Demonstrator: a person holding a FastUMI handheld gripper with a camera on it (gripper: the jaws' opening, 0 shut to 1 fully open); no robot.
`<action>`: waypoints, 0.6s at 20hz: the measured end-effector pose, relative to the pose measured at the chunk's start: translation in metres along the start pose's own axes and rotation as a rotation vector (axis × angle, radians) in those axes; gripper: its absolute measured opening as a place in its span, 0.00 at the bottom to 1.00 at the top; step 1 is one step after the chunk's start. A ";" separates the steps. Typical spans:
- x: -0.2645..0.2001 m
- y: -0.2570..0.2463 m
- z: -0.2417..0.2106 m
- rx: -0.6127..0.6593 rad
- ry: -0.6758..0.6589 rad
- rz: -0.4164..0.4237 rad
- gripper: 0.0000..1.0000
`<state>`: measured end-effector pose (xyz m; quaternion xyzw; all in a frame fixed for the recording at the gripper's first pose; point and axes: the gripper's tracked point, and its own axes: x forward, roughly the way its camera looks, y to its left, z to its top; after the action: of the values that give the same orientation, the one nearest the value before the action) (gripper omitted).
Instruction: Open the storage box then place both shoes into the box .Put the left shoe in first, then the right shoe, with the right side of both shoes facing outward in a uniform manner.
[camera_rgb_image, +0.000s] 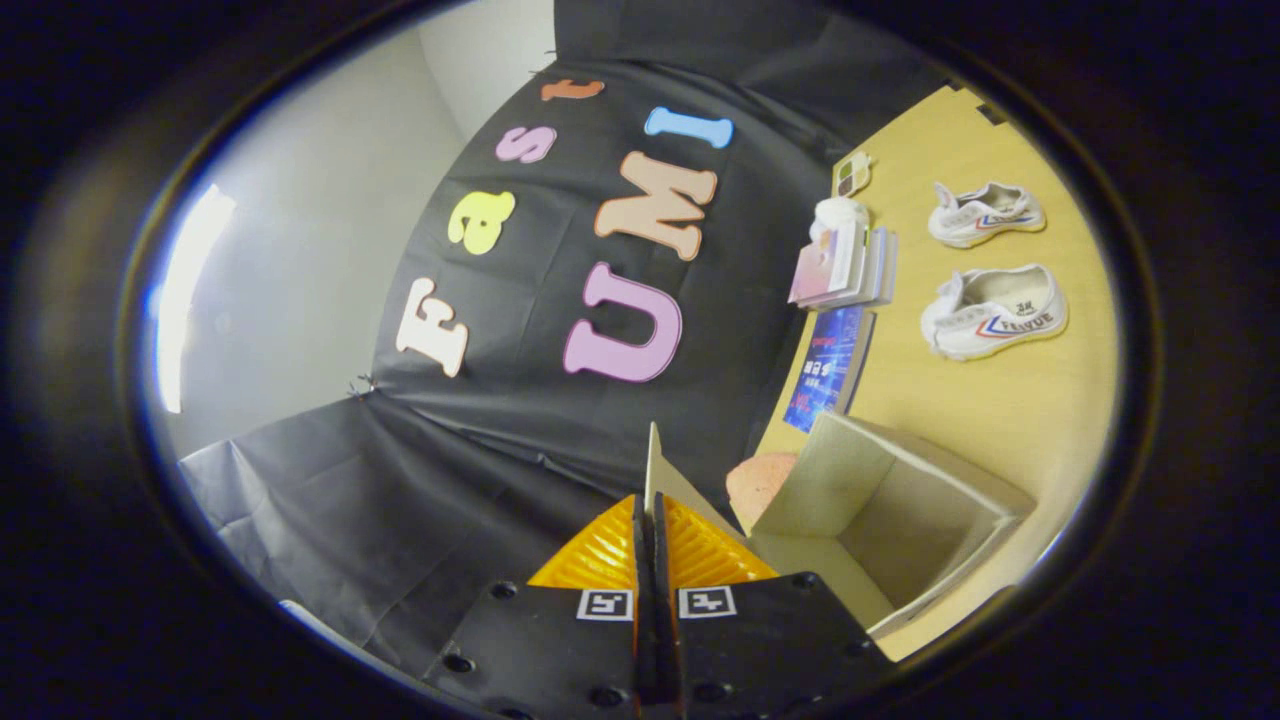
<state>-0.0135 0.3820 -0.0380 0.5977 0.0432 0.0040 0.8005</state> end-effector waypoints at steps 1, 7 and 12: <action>0.004 0.010 -0.013 -0.033 0.015 -0.001 0.02; 0.013 0.055 -0.102 -0.188 0.096 0.021 0.06; 0.022 0.055 -0.172 -0.250 0.177 0.020 0.08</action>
<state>-0.0020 0.5635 -0.0355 0.4912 0.1069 0.0703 0.8616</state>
